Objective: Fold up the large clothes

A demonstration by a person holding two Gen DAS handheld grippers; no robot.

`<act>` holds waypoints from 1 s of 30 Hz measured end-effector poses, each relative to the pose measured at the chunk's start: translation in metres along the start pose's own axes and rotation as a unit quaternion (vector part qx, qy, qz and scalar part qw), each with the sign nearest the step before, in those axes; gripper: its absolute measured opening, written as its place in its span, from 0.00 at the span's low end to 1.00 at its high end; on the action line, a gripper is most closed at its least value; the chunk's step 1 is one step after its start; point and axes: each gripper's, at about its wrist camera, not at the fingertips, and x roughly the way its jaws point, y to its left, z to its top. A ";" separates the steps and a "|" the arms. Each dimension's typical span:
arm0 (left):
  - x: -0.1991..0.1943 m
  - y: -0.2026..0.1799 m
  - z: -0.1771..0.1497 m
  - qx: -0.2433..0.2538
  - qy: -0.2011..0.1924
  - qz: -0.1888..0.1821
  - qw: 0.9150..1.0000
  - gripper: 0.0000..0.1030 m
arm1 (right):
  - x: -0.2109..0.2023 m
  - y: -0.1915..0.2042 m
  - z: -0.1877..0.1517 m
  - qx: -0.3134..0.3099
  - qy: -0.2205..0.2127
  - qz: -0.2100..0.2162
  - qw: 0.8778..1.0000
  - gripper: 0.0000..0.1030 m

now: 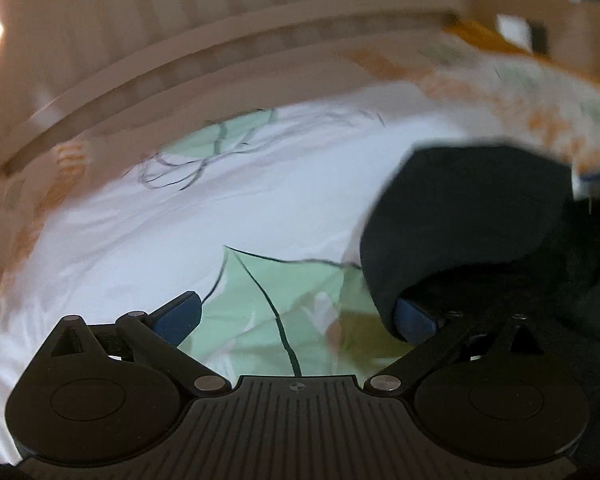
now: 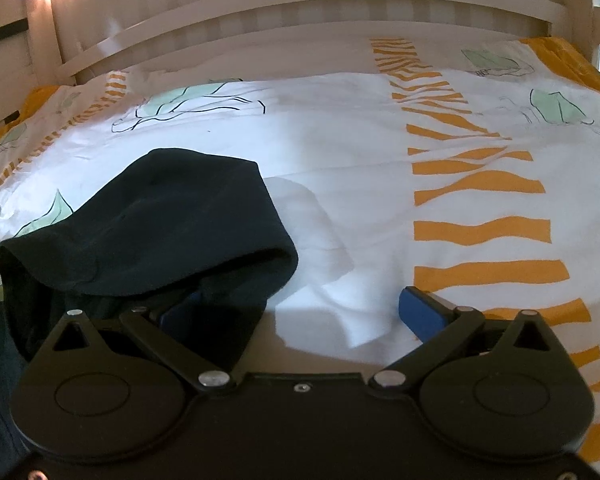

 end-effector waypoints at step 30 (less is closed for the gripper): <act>0.015 -0.062 0.006 -0.173 0.014 0.070 0.982 1.00 | 0.009 -0.006 -0.004 0.031 -0.008 -0.031 0.999 0.99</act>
